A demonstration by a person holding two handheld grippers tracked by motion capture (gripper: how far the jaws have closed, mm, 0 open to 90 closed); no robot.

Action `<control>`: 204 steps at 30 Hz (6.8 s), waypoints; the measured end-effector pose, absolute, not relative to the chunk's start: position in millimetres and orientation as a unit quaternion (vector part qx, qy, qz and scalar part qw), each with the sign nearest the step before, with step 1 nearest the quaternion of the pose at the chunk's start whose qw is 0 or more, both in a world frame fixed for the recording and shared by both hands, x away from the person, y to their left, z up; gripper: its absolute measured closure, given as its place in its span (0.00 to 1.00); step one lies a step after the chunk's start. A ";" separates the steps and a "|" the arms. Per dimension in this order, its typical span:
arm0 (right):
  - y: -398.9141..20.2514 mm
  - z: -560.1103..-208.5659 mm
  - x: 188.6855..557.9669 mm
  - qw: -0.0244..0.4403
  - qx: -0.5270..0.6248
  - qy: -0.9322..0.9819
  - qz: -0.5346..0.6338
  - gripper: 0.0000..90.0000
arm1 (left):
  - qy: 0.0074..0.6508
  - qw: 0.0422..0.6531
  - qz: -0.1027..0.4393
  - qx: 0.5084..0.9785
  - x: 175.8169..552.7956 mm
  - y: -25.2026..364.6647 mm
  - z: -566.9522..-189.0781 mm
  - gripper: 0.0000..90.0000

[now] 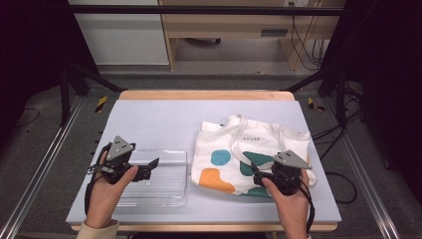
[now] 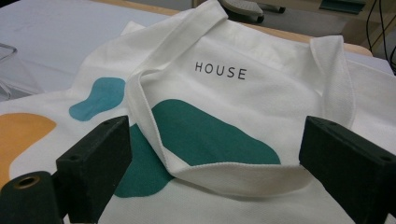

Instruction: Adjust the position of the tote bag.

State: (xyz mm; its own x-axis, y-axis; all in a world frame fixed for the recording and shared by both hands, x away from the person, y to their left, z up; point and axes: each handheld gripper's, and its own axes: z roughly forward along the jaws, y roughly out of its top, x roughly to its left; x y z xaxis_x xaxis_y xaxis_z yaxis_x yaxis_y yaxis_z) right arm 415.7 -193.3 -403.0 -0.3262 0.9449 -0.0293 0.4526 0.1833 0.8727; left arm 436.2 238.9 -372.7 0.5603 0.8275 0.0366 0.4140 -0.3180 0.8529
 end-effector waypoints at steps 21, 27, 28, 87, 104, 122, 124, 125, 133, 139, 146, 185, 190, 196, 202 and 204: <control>-260.9 -345.8 437.0 0.299 0.486 0.735 0.365 0.39 | 0.340 0.425 0.225 0.808 425.7 221.8 -357.2 0.07; -291.2 -328.4 469.6 0.290 0.505 0.727 0.362 0.47 | 0.336 0.428 0.217 0.811 427.4 221.6 -358.7 0.07; -292.4 -324.9 473.5 0.290 0.506 0.726 0.364 0.48 | 0.336 0.427 0.217 0.811 427.5 222.2 -358.9 0.07; -319.0 -394.3 515.1 0.217 0.572 0.705 0.360 0.87 | 0.338 0.434 0.191 0.813 427.0 217.3 -365.0 0.08; -275.5 -356.9 426.3 0.280 0.451 0.711 0.461 0.87 | 0.309 0.412 0.206 0.832 427.9 175.3 -366.3 0.08; -270.9 -381.4 391.1 0.258 0.373 0.731 0.510 0.87 | 0.273 0.409 0.188 0.850 505.2 78.6 -359.5 0.14; -270.8 -382.5 389.9 0.256 0.369 0.732 0.512 0.87 | 0.272 0.405 0.190 0.852 507.8 75.0 -358.7 0.15; -270.9 -383.6 389.3 0.256 0.364 0.732 0.515 0.87 | 0.268 0.403 0.191 0.854 510.5 71.1 -358.5 0.15; -272.6 -383.3 383.6 0.247 0.345 0.737 0.526 0.87 | 0.258 0.389 0.195 0.863 533.6 53.3 -362.5 0.20; -273.8 -383.4 382.6 0.245 0.341 0.737 0.530 0.87 | 0.259 0.385 0.171 0.869 547.8 44.0 -368.1 0.28; -274.8 -383.3 381.9 0.244 0.340 0.735 0.534 0.87 | 0.260 0.383 0.150 0.874 554.5 35.3 -376.9 0.39; -279.6 -383.7 379.5 0.240 0.345 0.744 0.520 0.87 | 0.274 0.384 0.144 0.870 520.9 44.3 -366.1 0.98; -285.1 -385.6 372.2 0.234 0.344 0.745 0.521 0.88 | 0.265 0.397 0.146 0.867 505.4 52.4 -363.8 0.98; -290.0 -387.3 366.1 0.233 0.343 0.746 0.521 0.87 | 0.256 0.408 0.145 0.864 489.0 59.3 -362.8 0.98; -293.3 -389.5 358.0 0.229 0.341 0.749 0.520 0.87 | 0.247 0.409 0.147 0.866 474.4 64.3 -362.4 0.98; -293.4 -390.7 355.7 0.227 0.339 0.751 0.519 0.88 | 0.244 0.412 0.147 0.866 467.0 66.1 -363.2 0.98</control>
